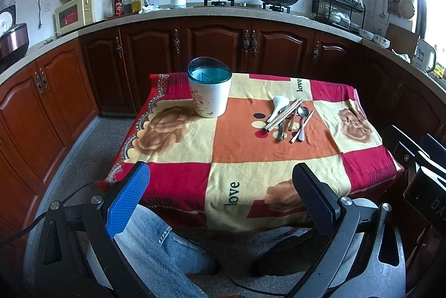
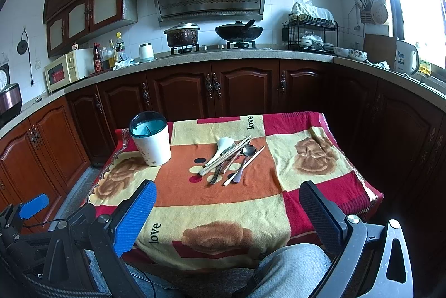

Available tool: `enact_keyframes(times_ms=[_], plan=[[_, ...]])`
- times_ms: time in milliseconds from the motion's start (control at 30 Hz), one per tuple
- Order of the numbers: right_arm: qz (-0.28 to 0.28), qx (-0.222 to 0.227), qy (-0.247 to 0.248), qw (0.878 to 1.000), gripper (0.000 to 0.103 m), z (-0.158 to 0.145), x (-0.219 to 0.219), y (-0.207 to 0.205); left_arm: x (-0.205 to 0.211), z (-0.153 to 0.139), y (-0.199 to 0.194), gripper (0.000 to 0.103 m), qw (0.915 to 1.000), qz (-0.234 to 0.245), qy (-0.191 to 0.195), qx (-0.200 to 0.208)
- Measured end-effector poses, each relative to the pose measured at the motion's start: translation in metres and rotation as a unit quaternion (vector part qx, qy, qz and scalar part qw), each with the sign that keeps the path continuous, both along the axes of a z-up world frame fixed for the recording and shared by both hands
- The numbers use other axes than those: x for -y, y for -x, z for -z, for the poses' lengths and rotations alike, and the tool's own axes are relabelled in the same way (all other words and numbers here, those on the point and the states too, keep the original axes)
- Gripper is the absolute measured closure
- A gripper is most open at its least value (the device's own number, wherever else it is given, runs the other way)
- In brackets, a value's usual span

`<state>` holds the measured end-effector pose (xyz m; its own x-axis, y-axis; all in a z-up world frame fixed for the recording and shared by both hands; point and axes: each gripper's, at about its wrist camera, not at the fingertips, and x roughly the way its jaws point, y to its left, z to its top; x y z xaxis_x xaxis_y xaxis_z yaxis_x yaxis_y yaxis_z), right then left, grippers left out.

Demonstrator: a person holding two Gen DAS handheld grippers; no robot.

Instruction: Organize utensils

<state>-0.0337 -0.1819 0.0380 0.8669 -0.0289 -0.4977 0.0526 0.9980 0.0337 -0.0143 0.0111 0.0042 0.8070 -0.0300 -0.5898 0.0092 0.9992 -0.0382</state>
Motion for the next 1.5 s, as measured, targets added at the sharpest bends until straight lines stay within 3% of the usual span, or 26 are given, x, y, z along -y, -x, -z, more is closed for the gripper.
enact_keyframes(times_ms=[567, 733, 900, 1267, 1500], plan=[[-0.002, -0.004, -0.006, 1.000, 0.006, 0.002, -0.001, 0.000, 0.000, 0.000, 0.000, 0.000, 1.0000, 0.000, 0.000, 0.000], [-0.006, -0.007, -0.008, 1.000, 0.014, 0.003, -0.001, -0.001, -0.001, 0.000, -0.001, 0.000, 1.0000, 0.001, -0.002, 0.000], [-0.007, -0.003, -0.003, 1.000, 0.014, 0.001, -0.003, -0.001, -0.003, -0.002, -0.004, 0.000, 1.0000, 0.000, -0.007, 0.002], [0.030, 0.009, 0.003, 1.000, 0.014, -0.008, 0.025, -0.028, 0.027, -0.022, -0.029, 0.000, 0.9990, 0.040, -0.006, 0.017], [0.048, 0.008, -0.001, 0.999, 0.014, -0.008, 0.047, -0.044, 0.034, -0.039, -0.010, 0.000, 0.9985, 0.020, -0.029, 0.042]])
